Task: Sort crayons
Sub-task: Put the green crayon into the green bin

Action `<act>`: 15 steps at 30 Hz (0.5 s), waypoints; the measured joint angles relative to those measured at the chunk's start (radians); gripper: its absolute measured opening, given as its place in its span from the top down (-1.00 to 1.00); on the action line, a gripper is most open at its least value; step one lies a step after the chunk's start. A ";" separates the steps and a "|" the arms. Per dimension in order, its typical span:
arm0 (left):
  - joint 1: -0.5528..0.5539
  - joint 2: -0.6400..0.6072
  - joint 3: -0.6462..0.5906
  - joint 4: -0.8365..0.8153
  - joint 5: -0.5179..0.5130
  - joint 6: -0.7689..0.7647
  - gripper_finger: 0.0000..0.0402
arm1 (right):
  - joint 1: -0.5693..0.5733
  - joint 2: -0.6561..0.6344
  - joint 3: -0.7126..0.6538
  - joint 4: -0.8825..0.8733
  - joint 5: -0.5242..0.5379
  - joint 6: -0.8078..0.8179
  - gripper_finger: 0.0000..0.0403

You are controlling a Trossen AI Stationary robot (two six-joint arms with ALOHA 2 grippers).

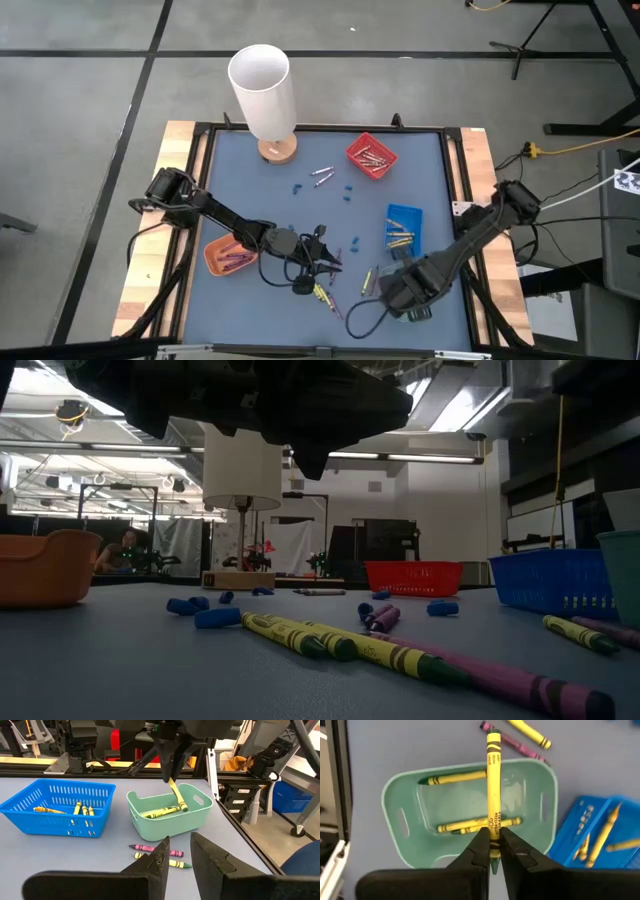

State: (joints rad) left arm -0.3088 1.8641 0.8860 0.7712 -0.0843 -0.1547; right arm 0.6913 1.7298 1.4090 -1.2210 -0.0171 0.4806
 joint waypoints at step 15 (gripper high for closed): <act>0.000 0.000 0.000 0.000 0.000 0.000 0.68 | 0.130 0.003 0.000 -0.010 0.055 0.454 0.87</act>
State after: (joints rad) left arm -0.3088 1.8641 0.8864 0.7709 -0.0845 -0.1546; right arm 0.8209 1.7325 1.4090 -1.2312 0.0384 0.9351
